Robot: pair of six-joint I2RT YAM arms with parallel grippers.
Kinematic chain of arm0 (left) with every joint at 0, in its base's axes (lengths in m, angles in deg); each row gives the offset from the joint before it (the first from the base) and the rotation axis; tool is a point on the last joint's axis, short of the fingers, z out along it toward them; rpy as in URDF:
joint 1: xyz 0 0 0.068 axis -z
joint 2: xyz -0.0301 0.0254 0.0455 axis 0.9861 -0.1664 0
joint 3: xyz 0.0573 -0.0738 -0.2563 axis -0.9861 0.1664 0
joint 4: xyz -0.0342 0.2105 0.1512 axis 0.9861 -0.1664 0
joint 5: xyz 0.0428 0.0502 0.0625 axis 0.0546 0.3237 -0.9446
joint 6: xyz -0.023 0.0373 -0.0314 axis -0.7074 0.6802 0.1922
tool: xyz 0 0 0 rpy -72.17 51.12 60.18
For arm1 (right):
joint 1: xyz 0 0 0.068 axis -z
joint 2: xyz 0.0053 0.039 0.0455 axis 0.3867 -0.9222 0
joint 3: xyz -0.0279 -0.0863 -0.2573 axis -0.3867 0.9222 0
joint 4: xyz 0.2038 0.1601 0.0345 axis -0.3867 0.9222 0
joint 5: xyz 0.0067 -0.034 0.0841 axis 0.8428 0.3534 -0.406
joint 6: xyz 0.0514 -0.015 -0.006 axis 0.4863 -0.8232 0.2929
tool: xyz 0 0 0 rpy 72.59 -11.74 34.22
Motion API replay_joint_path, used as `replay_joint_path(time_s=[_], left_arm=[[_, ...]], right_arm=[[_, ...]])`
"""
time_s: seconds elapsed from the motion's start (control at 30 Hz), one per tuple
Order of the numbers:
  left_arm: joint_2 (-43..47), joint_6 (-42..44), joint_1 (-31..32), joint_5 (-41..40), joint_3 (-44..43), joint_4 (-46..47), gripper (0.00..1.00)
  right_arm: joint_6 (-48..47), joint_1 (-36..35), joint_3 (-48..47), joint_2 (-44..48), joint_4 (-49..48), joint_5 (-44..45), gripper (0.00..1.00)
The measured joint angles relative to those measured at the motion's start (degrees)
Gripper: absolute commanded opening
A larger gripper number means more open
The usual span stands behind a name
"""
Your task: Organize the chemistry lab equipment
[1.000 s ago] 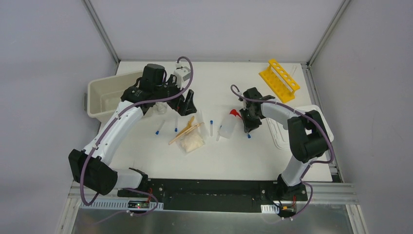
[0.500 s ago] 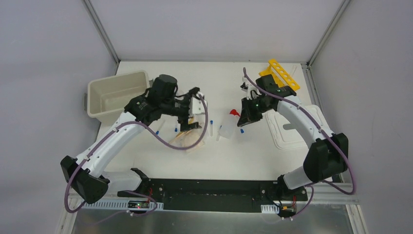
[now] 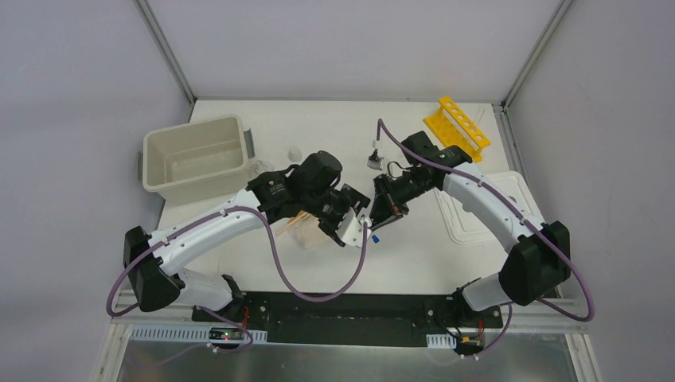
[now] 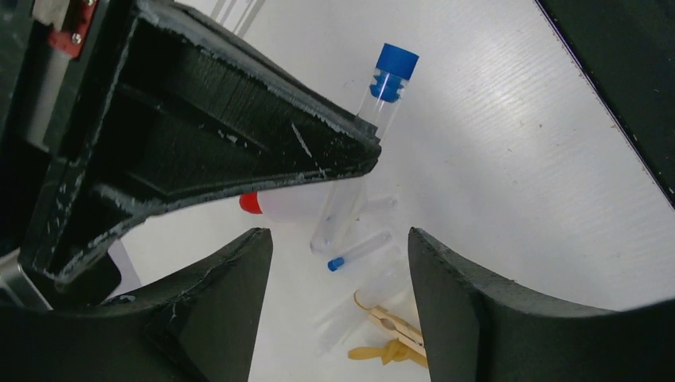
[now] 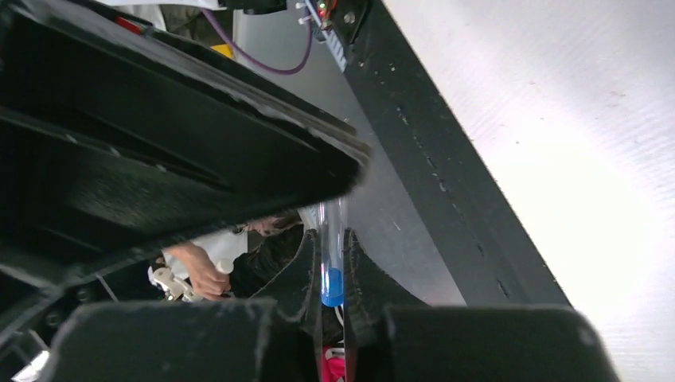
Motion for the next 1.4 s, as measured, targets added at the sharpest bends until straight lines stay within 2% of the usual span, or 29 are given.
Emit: replay_joint_path(time_s=[0.1, 0.23, 0.33, 0.4, 0.47, 0.5, 0.57, 0.67, 0.83, 0.9, 1.03, 1.17, 1.4], left_arm=[[-0.3, 0.5, 1.8, -1.2, 0.0, 0.0, 0.58], [-0.7, 0.2, 3.5, -2.1, 0.0, 0.0, 0.43], [-0.9, -0.4, 4.5, -3.1, 0.0, 0.0, 0.27], [-0.9, -2.0, 5.0, -3.3, 0.0, -0.1, 0.18], [-0.9, -5.4, 5.2, -3.8, -0.1, -0.2, 0.04], [-1.0, -8.2, 5.1, -3.8, -0.2, -0.9, 0.0], [-1.0, -13.9, 4.6, -3.7, -0.3, -0.9, 0.0], [-1.0, -24.1, 1.6, -2.1, -0.4, 0.0, 0.0], [-1.0, -42.6, -6.4, 0.7, -0.4, 5.2, 0.0], [-1.0, -48.8, -8.5, 0.8, -0.4, 7.7, 0.0], [-1.0, -57.9, -8.7, 1.9, -0.4, 12.5, 0.0], [-1.1, -64.4, -8.7, 2.1, -0.4, 16.2, 0.0], [-1.9, -69.8, -8.7, 2.2, -0.4, 19.1, 0.0]], right_arm=[[0.1, -1.3, 0.0, 0.0, 0.2, -1.8, 0.0], [0.3, -2.3, 0.0, 0.0, 0.3, -3.1, 0.0], [0.5, -2.4, 0.0, -0.3, 0.5, -4.0, 0.02], [0.6, -2.4, 0.0, -0.5, 0.7, -4.2, 0.17], [0.8, -2.3, -0.6, -0.7, 1.7, -4.1, 0.44], [0.9, -2.0, -1.2, -0.8, 2.4, -4.1, 0.53], [0.5, -0.2, -3.7, -1.4, 4.4, -4.4, 0.63], [0.0, 5.1, -8.9, -2.6, 6.9, -5.0, 0.72], [0.6, 14.7, -14.5, -2.2, 6.1, -2.1, 0.74], [1.5, 15.2, -14.6, -1.2, 4.9, 0.4, 0.73], [5.3, 14.6, -14.6, 0.3, 2.0, 2.9, 0.71], [9.5, 13.9, -14.6, 0.3, -1.7, 3.0, 0.65], [12.0, 12.5, -14.6, 0.3, -4.2, 2.3, 0.52]])
